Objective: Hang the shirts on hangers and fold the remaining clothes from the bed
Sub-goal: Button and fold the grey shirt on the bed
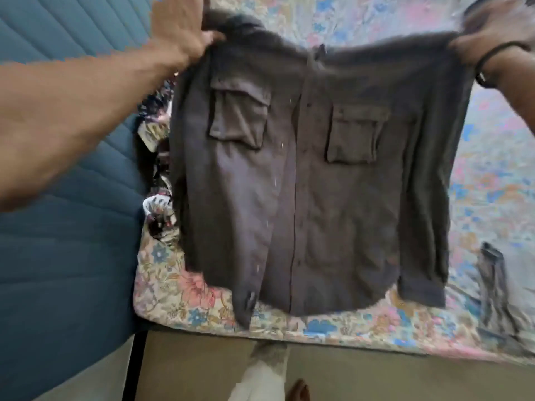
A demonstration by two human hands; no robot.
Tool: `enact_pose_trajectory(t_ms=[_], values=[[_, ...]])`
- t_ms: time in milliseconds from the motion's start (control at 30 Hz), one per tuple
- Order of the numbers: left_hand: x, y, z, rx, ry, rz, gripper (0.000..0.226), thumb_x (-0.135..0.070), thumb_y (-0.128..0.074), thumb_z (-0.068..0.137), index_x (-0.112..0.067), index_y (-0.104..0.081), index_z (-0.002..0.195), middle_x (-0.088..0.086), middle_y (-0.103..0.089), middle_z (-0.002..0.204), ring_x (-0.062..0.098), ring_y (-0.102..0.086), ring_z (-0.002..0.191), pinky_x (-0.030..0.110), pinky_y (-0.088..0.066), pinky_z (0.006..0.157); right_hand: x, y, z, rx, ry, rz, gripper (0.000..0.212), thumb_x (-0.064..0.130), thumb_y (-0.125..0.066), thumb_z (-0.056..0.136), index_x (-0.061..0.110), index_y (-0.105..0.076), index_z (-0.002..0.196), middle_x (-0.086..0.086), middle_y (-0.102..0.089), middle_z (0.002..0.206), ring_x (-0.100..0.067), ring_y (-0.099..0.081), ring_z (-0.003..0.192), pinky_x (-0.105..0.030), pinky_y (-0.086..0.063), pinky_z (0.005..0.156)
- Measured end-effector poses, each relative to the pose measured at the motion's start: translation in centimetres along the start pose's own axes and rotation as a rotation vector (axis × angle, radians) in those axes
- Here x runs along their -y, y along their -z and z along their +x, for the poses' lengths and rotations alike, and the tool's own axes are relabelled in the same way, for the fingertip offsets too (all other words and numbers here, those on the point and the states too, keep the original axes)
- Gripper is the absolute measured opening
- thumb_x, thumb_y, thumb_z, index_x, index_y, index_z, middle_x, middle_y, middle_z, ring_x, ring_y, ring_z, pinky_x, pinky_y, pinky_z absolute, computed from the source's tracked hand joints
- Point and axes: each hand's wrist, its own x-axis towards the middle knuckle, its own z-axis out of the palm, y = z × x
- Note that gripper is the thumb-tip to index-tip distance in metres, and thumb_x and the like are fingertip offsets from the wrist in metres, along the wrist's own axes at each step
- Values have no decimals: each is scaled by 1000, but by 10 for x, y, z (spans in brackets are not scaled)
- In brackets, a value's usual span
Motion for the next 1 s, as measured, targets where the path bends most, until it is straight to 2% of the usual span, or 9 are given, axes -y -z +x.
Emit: enact_pose_trajectory(t_ms=[100, 200, 267, 400, 533, 600, 767, 867, 1000], values=[[-7, -83, 14, 115, -6, -43, 77, -68, -59, 82, -12, -51, 135, 17, -57, 131, 35, -53, 122, 44, -43, 100, 47, -41, -31, 94, 3, -54, 58, 44, -79, 84, 6, -65, 125, -19, -66, 129, -31, -62, 119, -42, -46, 107], [-18, -166, -63, 263, -81, -124, 67, -60, -62, 83, -11, -58, 129, 23, -53, 131, 40, -50, 124, 47, -42, 104, 44, -101, -106, 378, 176, -150, 61, 63, -63, 87, 2, -70, 93, -20, -71, 95, -36, -68, 94, -48, -47, 99], [-27, -208, -156, 339, -35, -225, 51, -59, -63, 83, -16, -62, 111, 17, -55, 115, 40, -54, 112, 51, -45, 95, 14, -145, -184, 565, 71, -129, 66, 72, -63, 82, 8, -70, 93, -12, -67, 90, -30, -65, 88, -44, -51, 86], [-32, -236, -310, 609, 85, -225, 40, -47, -70, 90, -25, -54, 119, 1, -52, 113, 26, -52, 107, 43, -48, 91, -19, -184, -354, 387, 105, -82, 45, 35, -82, 80, 14, -67, 117, -15, -54, 121, -37, -52, 108, -51, -51, 92], [-27, -235, -350, 476, 275, -443, 22, -35, -56, 104, -26, -55, 124, -6, -61, 107, 17, -60, 93, 40, -54, 81, 9, -202, -449, 414, 293, 19, 17, 16, -75, 89, 9, -60, 92, -9, -53, 96, -32, -54, 81, -49, -51, 67], [-30, -233, -347, 339, 355, -475, 13, -28, -50, 108, -23, -59, 116, -6, -65, 99, 16, -62, 85, 43, -54, 75, 28, -214, -457, 460, 186, 97, 21, 27, -72, 94, 11, -58, 98, -5, -54, 98, -27, -57, 84, -43, -53, 71], [-43, -250, -299, 229, 348, -430, 26, -19, -56, 103, -16, -64, 128, 3, -65, 115, 22, -64, 98, 40, -54, 88, 60, -247, -400, 211, -275, 219, 41, 35, -75, 89, 16, -60, 123, -8, -54, 119, -30, -57, 111, -46, -52, 97], [-52, -266, -266, 246, 486, -380, 38, -30, -71, 94, -14, -63, 127, 8, -65, 113, 29, -63, 103, 41, -50, 90, 68, -256, -375, 235, -321, 33, 47, 33, -78, 84, 18, -57, 124, -12, -51, 120, -36, -52, 113, -49, -50, 97], [-70, -270, -252, 325, 619, -220, 22, -37, -75, 89, -27, -64, 105, 2, -69, 107, 30, -66, 105, 41, -51, 80, 68, -257, -372, 281, -223, -41, 31, 14, -64, 85, 10, -59, 115, -17, -54, 115, -40, -55, 103, -49, -49, 86]])
